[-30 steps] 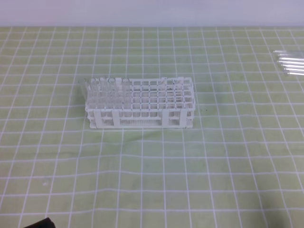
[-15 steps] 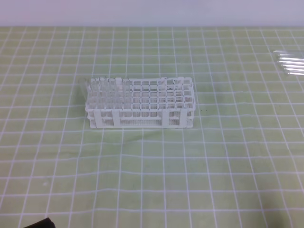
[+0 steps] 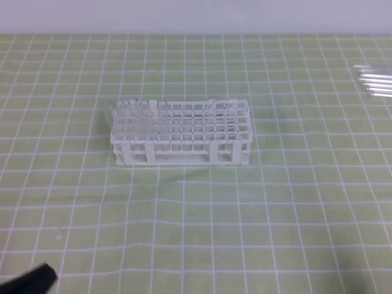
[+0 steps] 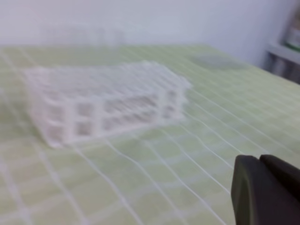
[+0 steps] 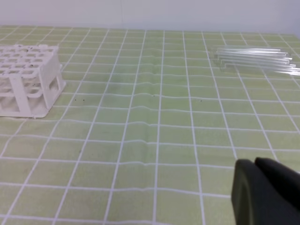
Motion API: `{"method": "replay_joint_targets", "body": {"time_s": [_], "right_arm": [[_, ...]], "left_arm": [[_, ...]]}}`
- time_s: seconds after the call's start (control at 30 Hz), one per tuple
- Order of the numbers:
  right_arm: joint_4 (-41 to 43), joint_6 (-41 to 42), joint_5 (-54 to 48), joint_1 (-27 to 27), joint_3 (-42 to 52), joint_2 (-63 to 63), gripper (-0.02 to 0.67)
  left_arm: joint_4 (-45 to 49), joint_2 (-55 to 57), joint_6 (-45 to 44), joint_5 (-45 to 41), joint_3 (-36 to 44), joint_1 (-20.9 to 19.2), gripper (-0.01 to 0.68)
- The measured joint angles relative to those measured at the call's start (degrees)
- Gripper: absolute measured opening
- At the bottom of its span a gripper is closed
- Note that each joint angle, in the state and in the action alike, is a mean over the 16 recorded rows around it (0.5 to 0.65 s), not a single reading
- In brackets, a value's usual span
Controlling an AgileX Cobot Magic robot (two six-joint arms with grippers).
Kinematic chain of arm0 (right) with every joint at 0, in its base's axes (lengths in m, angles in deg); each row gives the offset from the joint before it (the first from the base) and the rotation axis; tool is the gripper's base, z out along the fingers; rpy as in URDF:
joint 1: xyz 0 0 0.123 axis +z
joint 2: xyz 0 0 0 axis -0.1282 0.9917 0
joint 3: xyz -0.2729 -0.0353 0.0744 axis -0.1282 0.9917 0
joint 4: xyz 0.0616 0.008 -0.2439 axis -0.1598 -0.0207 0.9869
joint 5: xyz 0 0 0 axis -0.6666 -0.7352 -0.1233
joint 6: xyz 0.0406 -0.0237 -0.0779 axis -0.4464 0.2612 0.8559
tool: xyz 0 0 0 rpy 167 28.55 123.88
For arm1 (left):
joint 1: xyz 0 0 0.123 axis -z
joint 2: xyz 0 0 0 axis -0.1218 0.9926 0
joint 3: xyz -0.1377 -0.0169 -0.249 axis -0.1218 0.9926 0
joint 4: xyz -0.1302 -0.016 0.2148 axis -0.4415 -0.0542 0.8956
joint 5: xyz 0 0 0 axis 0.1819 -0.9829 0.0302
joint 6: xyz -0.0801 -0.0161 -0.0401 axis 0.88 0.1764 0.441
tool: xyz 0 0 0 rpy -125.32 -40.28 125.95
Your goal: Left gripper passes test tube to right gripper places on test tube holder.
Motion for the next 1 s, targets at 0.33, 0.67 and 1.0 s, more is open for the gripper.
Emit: {"method": "replay_joint_targets", "body": {"time_s": [0.33,0.67,1.0], "right_arm": [[-0.4,0.0,0.0,0.0,0.0,0.0,-0.001],[-0.6,0.0,0.1,0.0,0.0,0.0,-0.001],[-0.8,0.0,0.2,0.0,0.0,0.0,-0.001]], "left_arm": [[1.2,-0.4,0.7,8.7,0.0,-23.5,0.0],[1.0,-1.7,2.2,10.8,-0.1,-35.7,0.0],[-1.3,-2.0,0.4,10.4,-0.1,-36.6,0.0]]}}
